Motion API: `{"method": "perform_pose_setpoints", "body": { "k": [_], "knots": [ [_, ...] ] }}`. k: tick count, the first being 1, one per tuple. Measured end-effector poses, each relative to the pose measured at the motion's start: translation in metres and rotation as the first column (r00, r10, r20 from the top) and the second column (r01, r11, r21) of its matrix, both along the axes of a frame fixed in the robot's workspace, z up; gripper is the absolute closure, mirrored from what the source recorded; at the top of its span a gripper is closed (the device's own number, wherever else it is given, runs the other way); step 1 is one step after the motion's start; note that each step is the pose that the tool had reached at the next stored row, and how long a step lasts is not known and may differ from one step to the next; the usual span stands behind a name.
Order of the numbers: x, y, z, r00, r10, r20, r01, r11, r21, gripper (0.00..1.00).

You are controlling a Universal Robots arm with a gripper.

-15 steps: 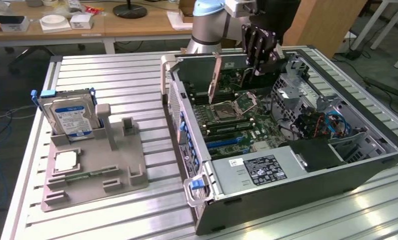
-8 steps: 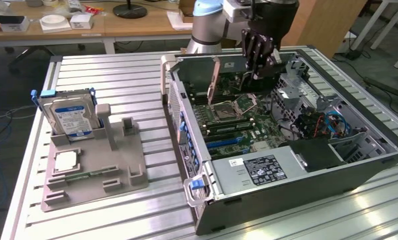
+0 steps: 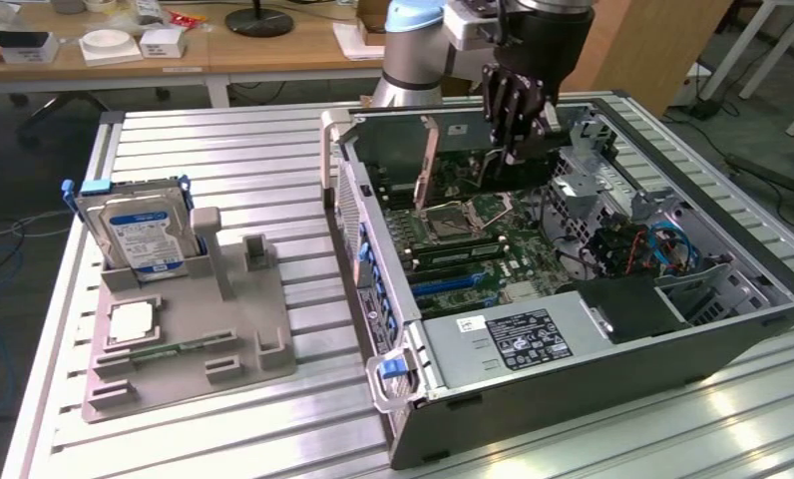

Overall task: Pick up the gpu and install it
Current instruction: 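Insert the gpu into the slot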

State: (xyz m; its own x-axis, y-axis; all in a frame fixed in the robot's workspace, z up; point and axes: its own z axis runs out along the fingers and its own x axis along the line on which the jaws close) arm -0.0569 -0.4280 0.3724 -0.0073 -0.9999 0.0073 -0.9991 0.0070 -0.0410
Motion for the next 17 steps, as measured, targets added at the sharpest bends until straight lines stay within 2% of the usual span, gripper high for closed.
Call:
{"method": "perform_pose_setpoints", "body": {
  "k": [3, 5, 6, 17],
  "knots": [
    [-0.0001, 0.0001, -0.0039, 1.0, 0.0, -0.0004, 0.0, 1.0, 0.0016, 0.74],
    [-0.0002, 0.0, -0.0058, 1.0, 0.0, -0.0004, 0.0, 1.0, 0.0093, 0.74],
    [-0.0002, 0.0001, -0.0065, 1.0, 0.0, -0.0003, 0.0, 0.9999, 0.0108, 0.74],
    [-0.0037, 0.0001, -0.0106, 1.0, 0.0, -0.0008, 0.0, 0.9999, 0.0124, 0.74]
  ]
}}
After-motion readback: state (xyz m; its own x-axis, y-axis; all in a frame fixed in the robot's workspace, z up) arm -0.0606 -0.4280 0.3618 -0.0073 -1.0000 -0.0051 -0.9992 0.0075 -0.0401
